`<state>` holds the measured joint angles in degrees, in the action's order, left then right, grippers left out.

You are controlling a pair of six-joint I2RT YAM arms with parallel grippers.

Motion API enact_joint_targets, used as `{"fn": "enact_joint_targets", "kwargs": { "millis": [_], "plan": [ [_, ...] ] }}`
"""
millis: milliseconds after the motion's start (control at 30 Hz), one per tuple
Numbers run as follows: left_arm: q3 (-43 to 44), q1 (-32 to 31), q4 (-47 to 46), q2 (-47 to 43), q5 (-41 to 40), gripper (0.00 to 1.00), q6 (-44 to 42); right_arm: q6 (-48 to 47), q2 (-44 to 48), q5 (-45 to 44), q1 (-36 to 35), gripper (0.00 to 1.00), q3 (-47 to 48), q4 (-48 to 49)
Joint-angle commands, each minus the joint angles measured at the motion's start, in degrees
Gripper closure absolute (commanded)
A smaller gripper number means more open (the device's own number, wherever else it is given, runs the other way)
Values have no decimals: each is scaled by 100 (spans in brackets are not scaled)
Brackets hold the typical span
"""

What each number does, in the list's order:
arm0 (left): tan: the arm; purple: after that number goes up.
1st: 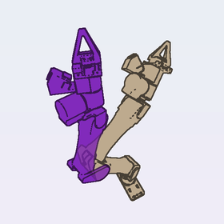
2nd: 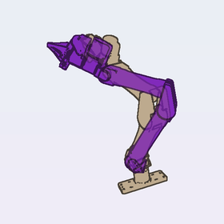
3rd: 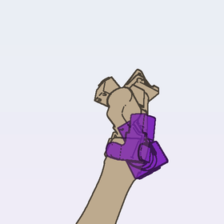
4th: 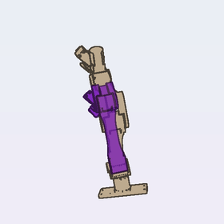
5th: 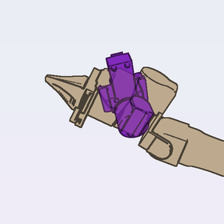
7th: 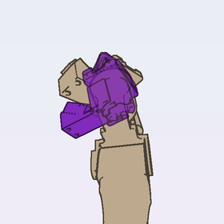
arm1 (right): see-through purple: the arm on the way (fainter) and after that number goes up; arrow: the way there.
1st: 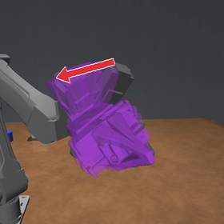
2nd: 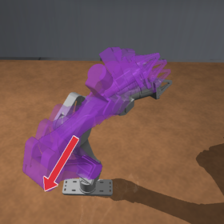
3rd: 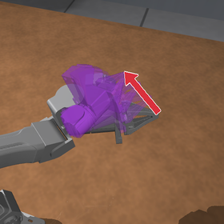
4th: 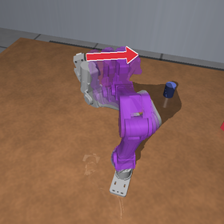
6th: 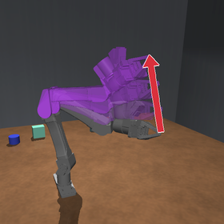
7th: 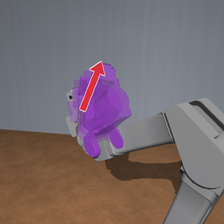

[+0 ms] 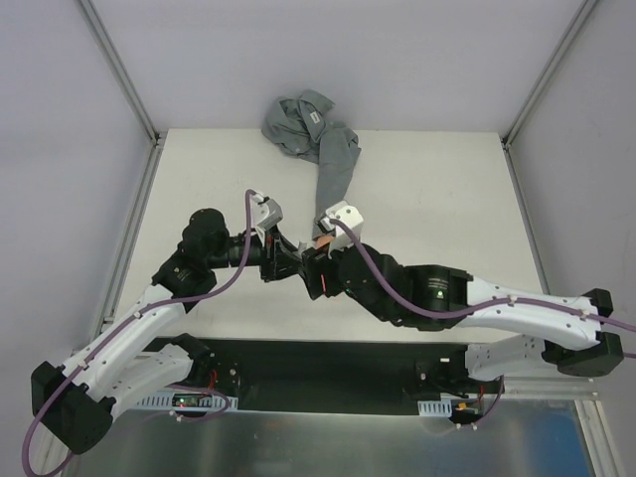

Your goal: Paint the nails

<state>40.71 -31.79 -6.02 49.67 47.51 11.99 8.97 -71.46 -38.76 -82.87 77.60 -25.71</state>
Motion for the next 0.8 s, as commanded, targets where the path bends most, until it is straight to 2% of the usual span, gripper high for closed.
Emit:
{"fn": "enact_joint_targets", "kwargs": {
  "millis": [0, 100, 167, 200, 300, 400, 567, 700, 767],
  "plan": [
    [227, -11, -566, 77, 364, 100, 146, -703, 668, 1193, 139, 32, -183, 190],
    [245, -64, -750, 183, 803, 100, 251, -1080, 1072, 1877, 306, 26, -368, 251],
    [218, -116, -944, 227, 1198, 100, 400, -1231, 1291, 2336, 455, 26, -421, 242],
    [201, -160, -1188, 280, 1591, 100, 470, -1353, 1354, 2852, 639, 25, -439, 251],
    [183, -354, -1375, 368, 2103, 100, 603, -1477, 1503, 3950, 1087, 27, -509, 347],
    [174, -529, -1428, 403, 2333, 100, 577, -1503, 1530, 4699, 1456, 32, -536, 409],
    [174, -688, -1454, 429, 2571, 100, 568, -1521, 1442, 5448, 1835, 37, -527, 541],
    [183, -706, -1454, 456, 2597, 100, 576, -1539, 1205, 6204, 1897, 41, -501, 638],
    [183, -697, -1454, 447, 2606, 100, 568, -1548, 1056, 6284, 1924, 42, -483, 638]
  ]
}}
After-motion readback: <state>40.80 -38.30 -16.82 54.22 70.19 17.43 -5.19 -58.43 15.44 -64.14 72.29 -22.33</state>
